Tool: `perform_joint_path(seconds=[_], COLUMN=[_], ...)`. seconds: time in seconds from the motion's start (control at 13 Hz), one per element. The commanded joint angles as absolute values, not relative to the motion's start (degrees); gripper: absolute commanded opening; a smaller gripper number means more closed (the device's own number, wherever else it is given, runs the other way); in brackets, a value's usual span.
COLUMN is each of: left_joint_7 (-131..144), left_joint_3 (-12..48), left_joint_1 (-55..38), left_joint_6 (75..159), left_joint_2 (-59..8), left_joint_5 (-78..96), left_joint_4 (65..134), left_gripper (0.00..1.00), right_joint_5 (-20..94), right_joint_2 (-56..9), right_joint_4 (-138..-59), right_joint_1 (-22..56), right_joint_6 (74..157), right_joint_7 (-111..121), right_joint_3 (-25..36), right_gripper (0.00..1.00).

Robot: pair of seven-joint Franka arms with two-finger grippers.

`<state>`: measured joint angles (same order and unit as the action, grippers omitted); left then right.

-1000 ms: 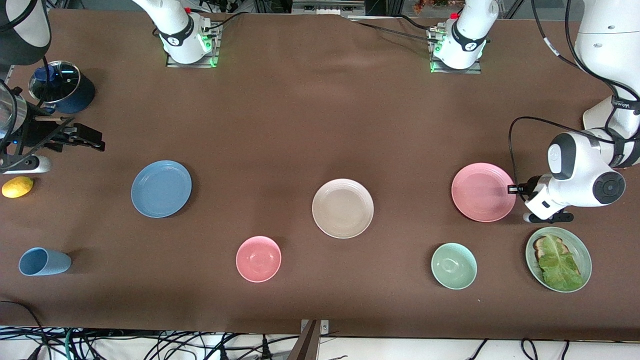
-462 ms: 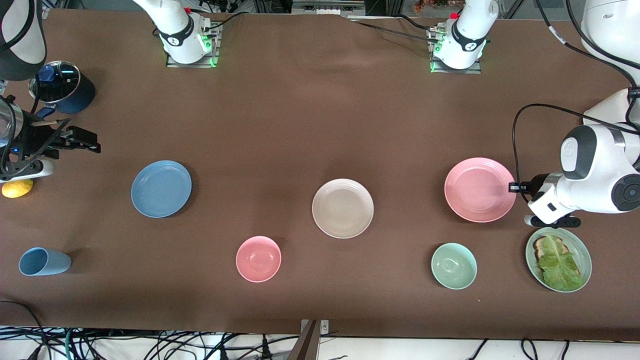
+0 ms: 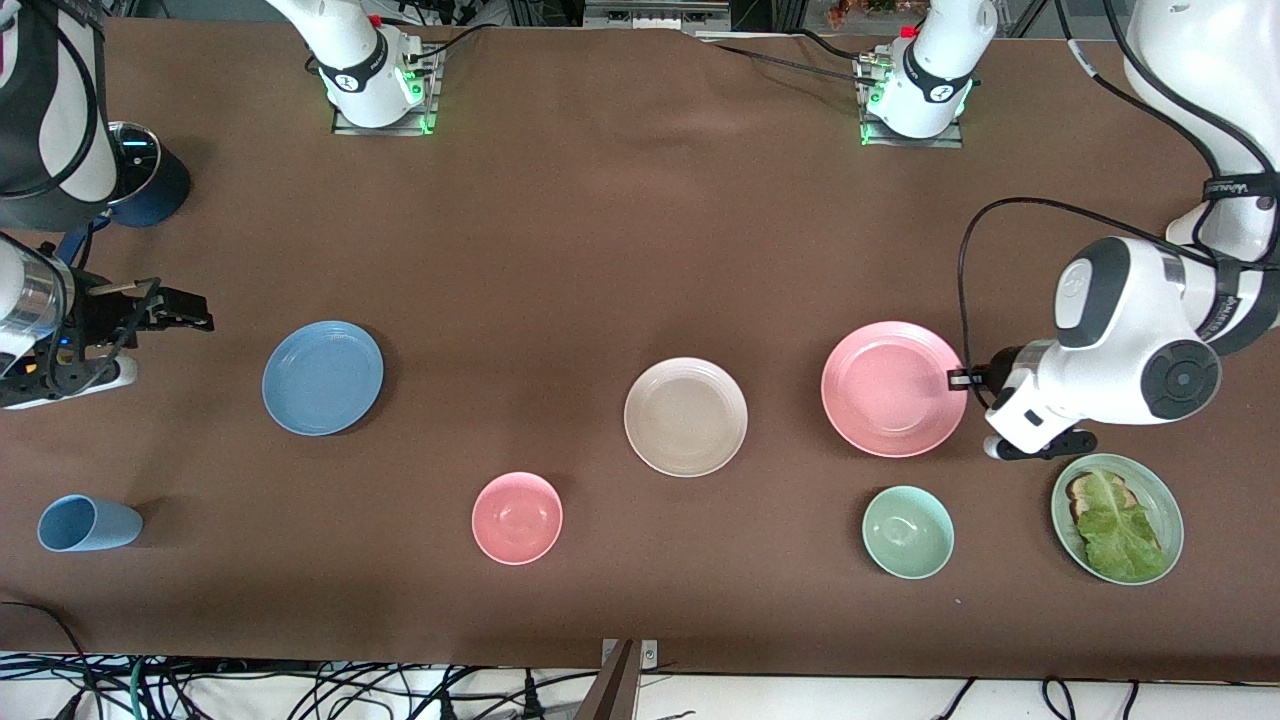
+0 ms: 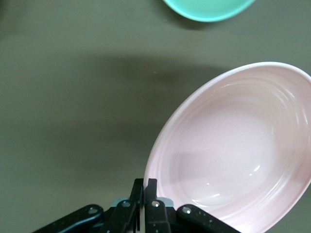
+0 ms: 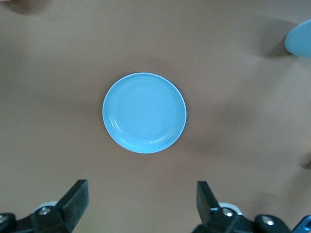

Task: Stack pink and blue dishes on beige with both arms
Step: 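Carry the pink plate onto the beige plate while the right gripper reaches the blue plate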

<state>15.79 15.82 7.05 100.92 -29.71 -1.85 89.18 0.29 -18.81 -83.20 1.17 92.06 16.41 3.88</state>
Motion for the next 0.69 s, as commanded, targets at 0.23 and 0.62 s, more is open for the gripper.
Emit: perform_joint_path(seconds=[0.23, 0.62], left_joint_7=[27.8, 34.3], left_joint_3=[15.8, 15.8], left_joint_1=[-2.7, -8.8], left_joint_6=[101.4, 109.3], left_joint_2=[-34.7, -38.6], left_joint_5=[1.1, 1.1], left_joint_4=[82.8, 82.5], left_gripper=[0.00, 0.00], right_joint_5=[0.4, -0.1], right_joint_2=[-20.1, -19.9], right_joint_4=[-84.2, -94.5], right_joint_1=[-0.3, -0.7], right_joint_6=[93.2, 106.0], right_joint_7=[14.4, 12.7], right_joint_3=[3.5, 3.5], right_gripper=[0.96, 0.96])
